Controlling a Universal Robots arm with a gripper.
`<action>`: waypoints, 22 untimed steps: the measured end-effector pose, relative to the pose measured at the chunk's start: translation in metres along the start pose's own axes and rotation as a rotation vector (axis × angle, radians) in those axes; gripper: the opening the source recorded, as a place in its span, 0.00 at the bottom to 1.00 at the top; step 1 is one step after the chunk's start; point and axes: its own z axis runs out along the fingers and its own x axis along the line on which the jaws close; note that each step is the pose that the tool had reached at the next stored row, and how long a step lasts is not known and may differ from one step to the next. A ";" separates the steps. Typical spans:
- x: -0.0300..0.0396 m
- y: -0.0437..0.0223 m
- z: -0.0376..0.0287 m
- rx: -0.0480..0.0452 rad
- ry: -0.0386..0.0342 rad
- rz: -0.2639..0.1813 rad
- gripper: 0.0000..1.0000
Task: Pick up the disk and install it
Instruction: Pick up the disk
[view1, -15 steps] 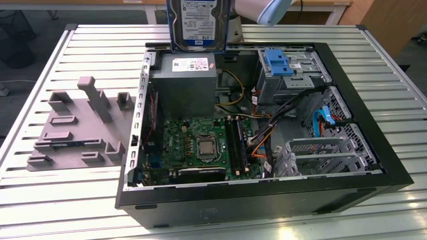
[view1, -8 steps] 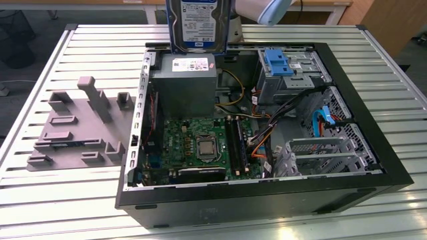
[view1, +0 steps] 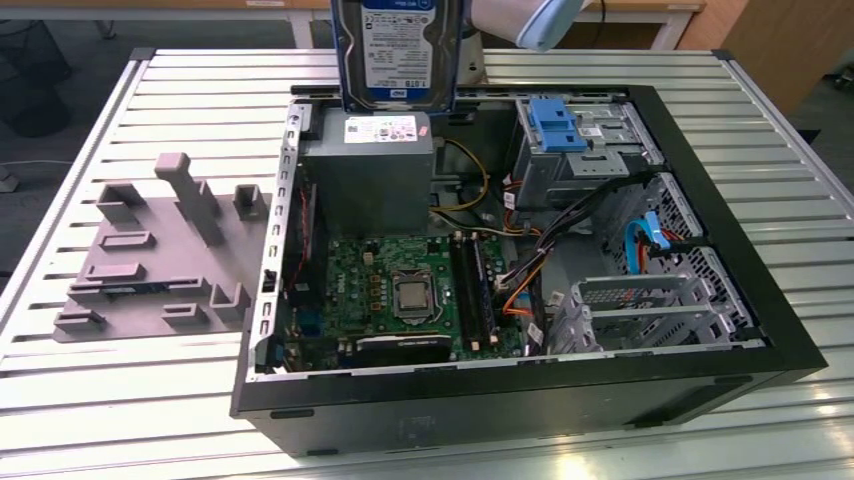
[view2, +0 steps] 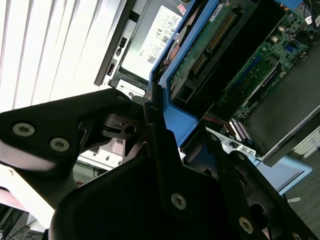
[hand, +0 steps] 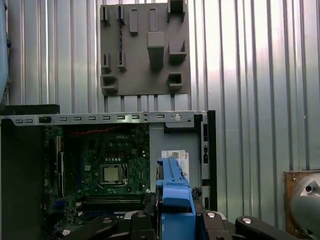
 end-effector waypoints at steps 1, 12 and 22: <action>0.0014 -0.0001 0.0000 0.0000 0.0000 0.000 0.36; 0.0148 -0.0007 -0.0001 0.0000 0.0000 0.002 0.36; 0.0239 -0.0011 -0.0001 0.0000 -0.0002 0.003 0.36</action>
